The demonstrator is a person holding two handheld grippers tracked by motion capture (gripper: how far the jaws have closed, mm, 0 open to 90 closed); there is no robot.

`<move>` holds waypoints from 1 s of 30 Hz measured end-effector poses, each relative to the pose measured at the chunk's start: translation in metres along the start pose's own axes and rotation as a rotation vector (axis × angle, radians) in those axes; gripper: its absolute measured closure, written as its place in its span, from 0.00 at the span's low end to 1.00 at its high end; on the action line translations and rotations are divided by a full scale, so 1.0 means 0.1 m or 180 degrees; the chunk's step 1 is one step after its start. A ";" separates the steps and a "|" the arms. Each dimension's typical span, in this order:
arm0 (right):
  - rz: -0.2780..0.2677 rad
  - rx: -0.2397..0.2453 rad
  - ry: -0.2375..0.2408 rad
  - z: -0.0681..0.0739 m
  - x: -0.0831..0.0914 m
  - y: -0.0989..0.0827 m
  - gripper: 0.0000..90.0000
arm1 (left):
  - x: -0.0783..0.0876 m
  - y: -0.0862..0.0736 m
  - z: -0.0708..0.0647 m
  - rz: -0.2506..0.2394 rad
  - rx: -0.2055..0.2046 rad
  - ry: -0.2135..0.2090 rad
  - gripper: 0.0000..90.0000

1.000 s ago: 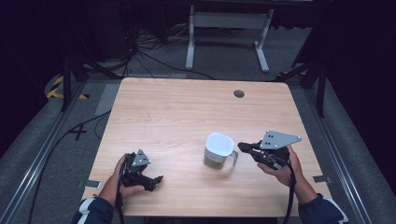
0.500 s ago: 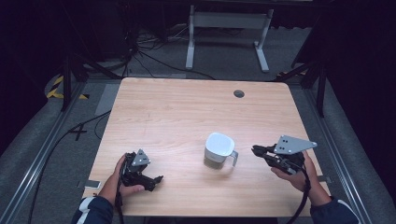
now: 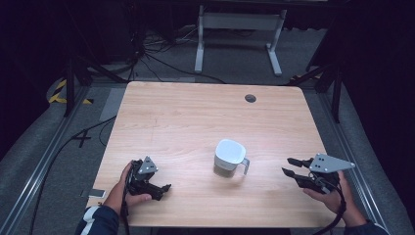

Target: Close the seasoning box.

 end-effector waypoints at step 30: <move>0.0446 -0.0689 0.0133 0.08 -0.04 -0.98 0.32 | 0.00 0.00 0.00 -0.0003 0.0010 0.0006 0.00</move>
Point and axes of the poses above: each handheld gripper's, and its own axes: x roughly backward along the jaws, y roughly out of its top, z roughly to its left, the point moved 1 cm from there along -x, roughly forward along the jaws, and after that the axes turned 13 degrees about x, right-handed, at the moved point
